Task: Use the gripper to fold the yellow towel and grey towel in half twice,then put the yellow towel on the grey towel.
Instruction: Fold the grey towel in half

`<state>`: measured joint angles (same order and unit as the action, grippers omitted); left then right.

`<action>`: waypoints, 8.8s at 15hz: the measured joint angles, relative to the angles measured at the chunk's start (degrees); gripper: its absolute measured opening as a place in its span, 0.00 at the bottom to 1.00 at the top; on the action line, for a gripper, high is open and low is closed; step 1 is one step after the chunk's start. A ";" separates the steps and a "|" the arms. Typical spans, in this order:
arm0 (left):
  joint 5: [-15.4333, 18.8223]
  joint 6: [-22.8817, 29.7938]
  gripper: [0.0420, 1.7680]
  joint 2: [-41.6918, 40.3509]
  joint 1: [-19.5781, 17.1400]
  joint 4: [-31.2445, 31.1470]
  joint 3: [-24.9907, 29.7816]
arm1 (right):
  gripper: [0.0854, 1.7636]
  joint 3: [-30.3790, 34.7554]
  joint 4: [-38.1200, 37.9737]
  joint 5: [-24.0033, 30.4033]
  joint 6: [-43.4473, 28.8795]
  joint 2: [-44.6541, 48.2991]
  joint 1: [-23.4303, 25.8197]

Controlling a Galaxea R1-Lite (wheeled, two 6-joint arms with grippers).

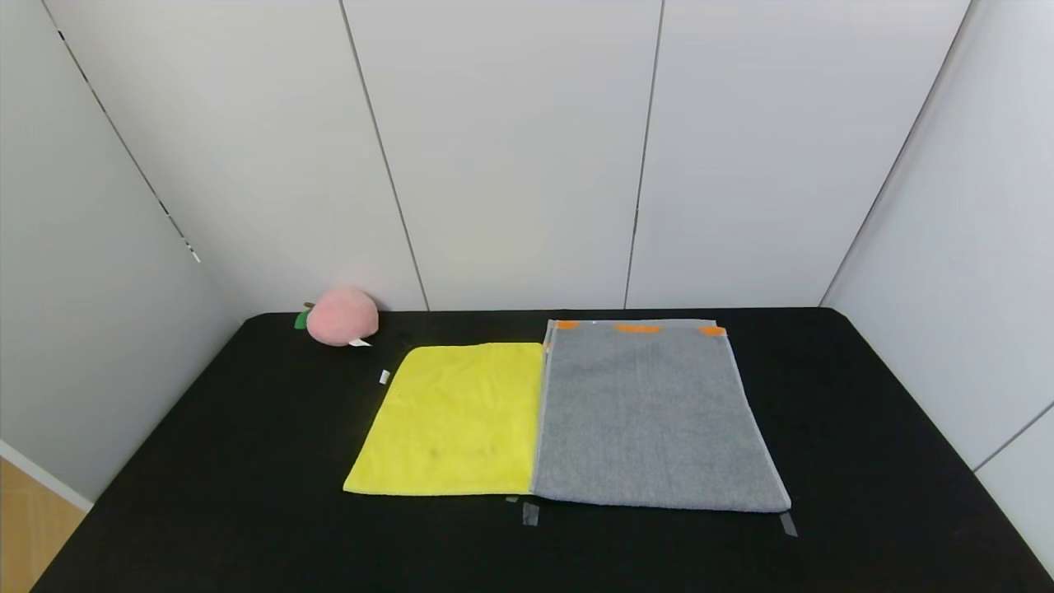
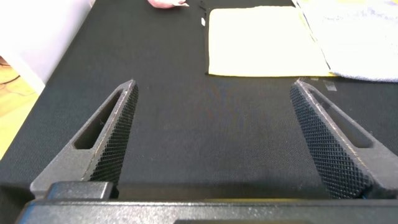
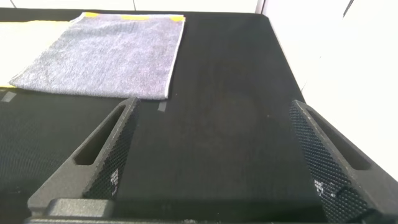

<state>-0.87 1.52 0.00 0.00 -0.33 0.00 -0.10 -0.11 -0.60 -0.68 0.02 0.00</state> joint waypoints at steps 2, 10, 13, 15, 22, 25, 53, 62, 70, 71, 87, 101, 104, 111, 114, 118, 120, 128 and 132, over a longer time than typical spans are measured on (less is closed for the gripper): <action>0.00 -0.11 0.97 0.00 0.00 0.06 0.00 | 0.97 0.00 0.01 -0.05 -0.05 0.00 0.00; 0.87 -1.06 0.97 0.00 0.00 0.11 -1.26 | 0.97 0.00 0.09 0.00 -0.10 0.00 0.07; 1.57 -1.12 0.97 0.00 0.00 -0.62 -3.57 | 0.97 0.00 0.09 -0.02 -0.10 0.00 0.07; 3.07 -2.04 0.97 0.00 0.00 -1.77 -5.92 | 0.97 0.00 0.06 -0.02 -0.10 0.00 0.10; 6.33 -4.12 0.97 3.17 0.02 -5.19 -13.73 | 0.97 -8.85 -2.18 0.78 -2.02 -0.68 0.07; 8.52 -4.23 0.97 7.61 0.29 -5.13 -19.21 | 0.97 -15.88 -7.02 1.26 -1.89 -2.52 0.00; 3.11 1.69 0.97 80.68 21.16 -4.32 -67.11 | 0.97 -59.14 -13.65 -1.17 -5.17 -70.39 -1.65; 3.11 8.02 0.97 99.58 25.82 -4.12 -74.06 | 0.97 -59.33 -13.39 -0.13 -7.44 -86.24 -2.47; 3.57 8.02 0.97 111.19 27.09 -3.68 -75.15 | 0.97 -58.55 -13.04 1.72 -11.90 -96.39 -2.61; 3.57 8.05 0.97 112.37 27.37 -3.63 -75.19 | 0.97 -58.28 -11.76 1.72 -12.09 -97.45 -2.61; 3.75 11.50 0.97 121.49 32.13 -3.68 -74.09 | 0.97 -50.51 -4.51 1.85 -18.18 -99.63 -7.19; 4.01 12.92 0.97 125.83 35.69 -2.90 -73.73 | 0.97 -48.66 -4.45 1.77 -19.21 -98.23 -7.63; 4.10 13.17 0.97 126.25 36.27 -2.90 -73.73 | 0.97 -48.63 -4.51 1.72 -19.29 -98.21 -7.59; 4.10 13.17 0.97 127.09 37.57 -2.84 -73.84 | 0.97 -48.49 -4.45 1.68 -19.81 -98.12 -7.52; 4.28 13.20 0.94 127.54 37.62 -0.90 -73.62 | 0.97 -48.47 -4.43 1.72 -19.87 -98.15 -7.49; 4.21 13.99 0.58 128.22 37.62 -0.43 -73.35 | 0.97 -48.49 -4.34 1.71 -19.87 -98.29 -7.38; 4.21 14.29 0.45 128.45 37.62 -0.40 -73.46 | 0.97 -48.49 -4.34 1.71 -19.90 -98.40 -7.38; 4.21 14.29 0.05 128.77 37.51 -0.35 -73.51 | 0.97 -48.49 -4.23 1.72 -20.20 -99.11 -7.52; 4.12 14.29 0.05 128.64 37.46 -0.38 -73.46 | 0.97 -48.27 -4.21 1.72 -20.25 -99.69 -7.61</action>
<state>3.25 15.81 128.64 37.46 -0.71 -73.46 -48.37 -4.32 1.12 -20.93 -99.67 -7.61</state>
